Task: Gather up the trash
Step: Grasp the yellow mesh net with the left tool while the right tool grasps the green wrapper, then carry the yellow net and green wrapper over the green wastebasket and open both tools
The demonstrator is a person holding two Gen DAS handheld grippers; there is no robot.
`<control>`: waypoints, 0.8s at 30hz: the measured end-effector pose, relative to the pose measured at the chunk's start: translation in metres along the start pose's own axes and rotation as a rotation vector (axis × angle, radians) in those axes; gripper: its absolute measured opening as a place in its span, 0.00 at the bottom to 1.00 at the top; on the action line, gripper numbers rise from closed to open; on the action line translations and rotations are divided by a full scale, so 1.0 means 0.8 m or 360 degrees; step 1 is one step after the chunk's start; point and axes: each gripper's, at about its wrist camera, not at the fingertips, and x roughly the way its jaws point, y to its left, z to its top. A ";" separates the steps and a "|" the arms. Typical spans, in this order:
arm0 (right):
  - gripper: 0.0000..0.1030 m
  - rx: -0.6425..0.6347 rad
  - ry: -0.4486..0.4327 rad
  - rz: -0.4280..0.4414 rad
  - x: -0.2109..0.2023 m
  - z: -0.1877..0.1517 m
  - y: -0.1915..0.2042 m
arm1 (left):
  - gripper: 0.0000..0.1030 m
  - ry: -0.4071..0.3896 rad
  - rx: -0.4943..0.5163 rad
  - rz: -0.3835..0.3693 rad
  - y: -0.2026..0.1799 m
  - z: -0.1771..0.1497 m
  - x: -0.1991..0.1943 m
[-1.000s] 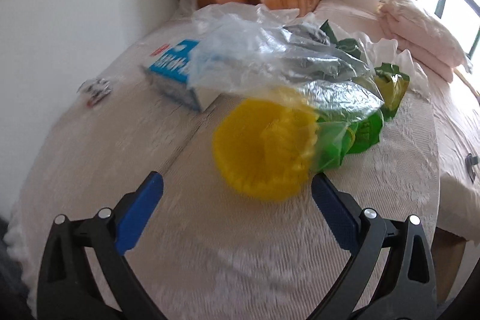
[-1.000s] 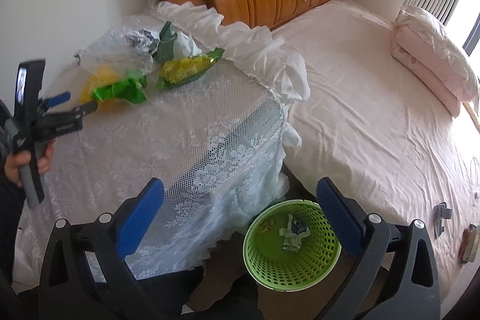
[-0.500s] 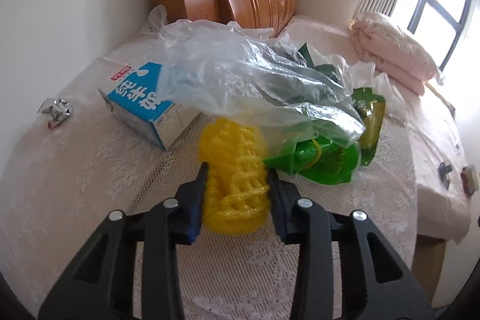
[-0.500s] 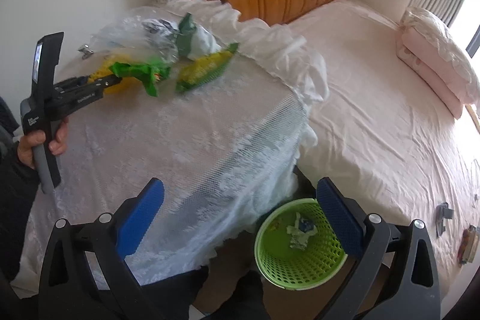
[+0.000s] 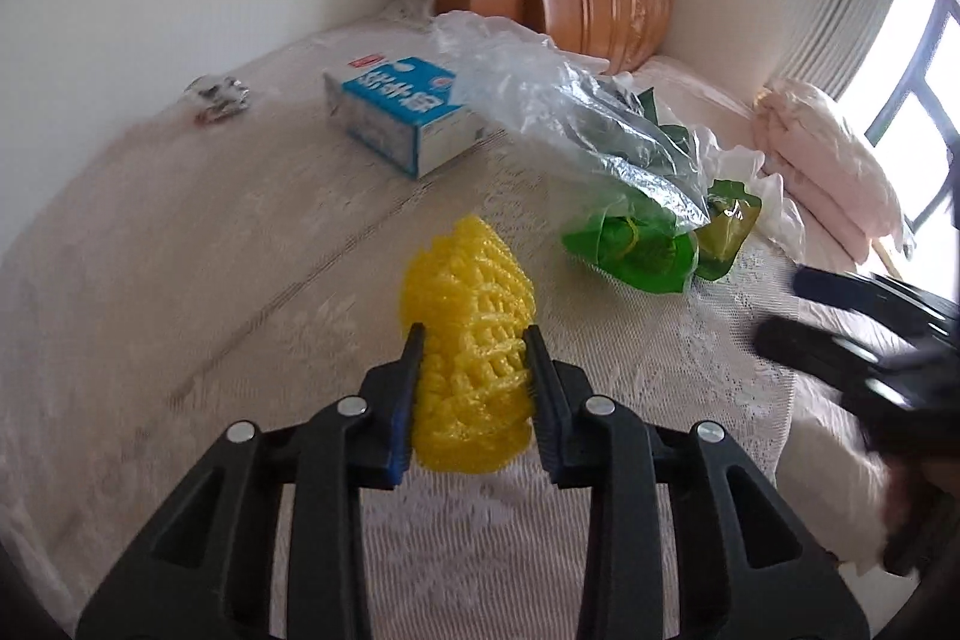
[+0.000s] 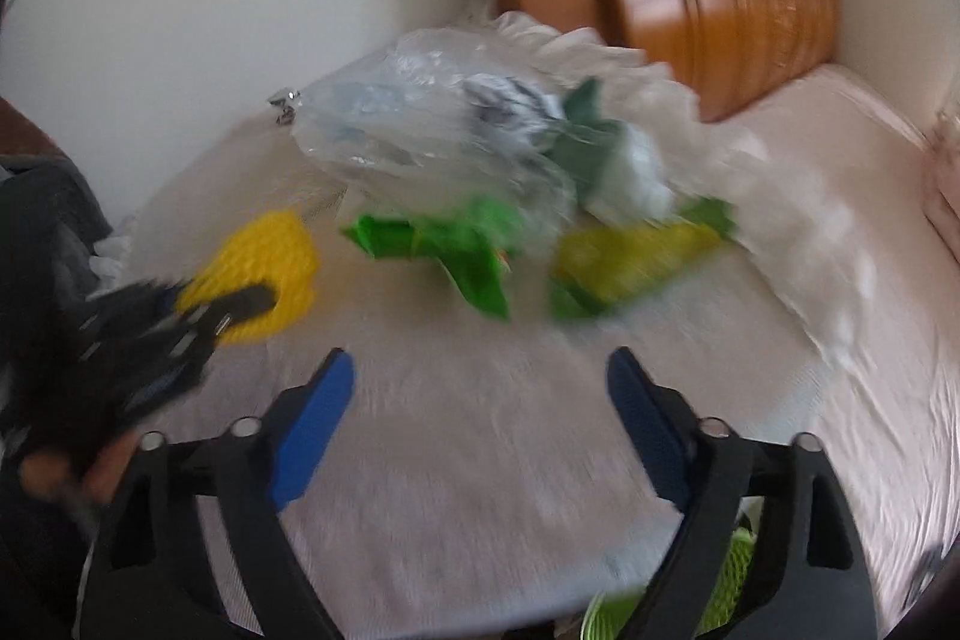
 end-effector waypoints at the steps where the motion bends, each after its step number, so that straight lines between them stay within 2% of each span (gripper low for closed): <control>1: 0.75 -0.0008 0.0011 -0.0036 0.017 0.008 0.003 | 0.31 -0.0006 0.0003 0.0022 -0.001 -0.002 -0.003; 3: 0.65 -0.0001 0.0025 -0.0078 0.037 0.016 0.005 | 0.31 -0.0011 -0.0002 0.0036 0.000 -0.006 -0.010; 5: 0.47 0.0014 0.0041 -0.0111 0.050 0.021 0.006 | 0.31 -0.0008 -0.0020 0.0037 0.001 -0.007 -0.013; 6: 0.32 0.0034 0.0052 -0.0102 0.052 0.020 0.005 | 0.31 -0.0005 -0.0025 0.0038 0.002 -0.007 -0.015; 8: 0.15 0.0084 0.0058 -0.0031 0.047 0.018 0.002 | 0.31 -0.0008 -0.0038 0.0036 0.003 -0.008 -0.019; 12: 0.14 0.0127 0.0090 0.0062 0.028 -0.002 0.002 | 0.31 -0.0007 -0.0037 0.0032 0.001 -0.015 -0.028; 17: 0.14 0.0241 0.0165 0.0269 -0.002 -0.050 0.005 | 0.31 0.0003 0.0000 0.0040 -0.007 -0.030 -0.045; 20: 0.14 0.0242 0.0166 0.0289 -0.029 -0.080 0.004 | 0.31 0.0009 0.0039 0.0044 -0.014 -0.042 -0.061; 24: 0.14 0.0282 0.0153 0.0245 -0.069 -0.118 -0.015 | 0.31 0.0040 0.0093 -0.0004 -0.035 -0.053 -0.077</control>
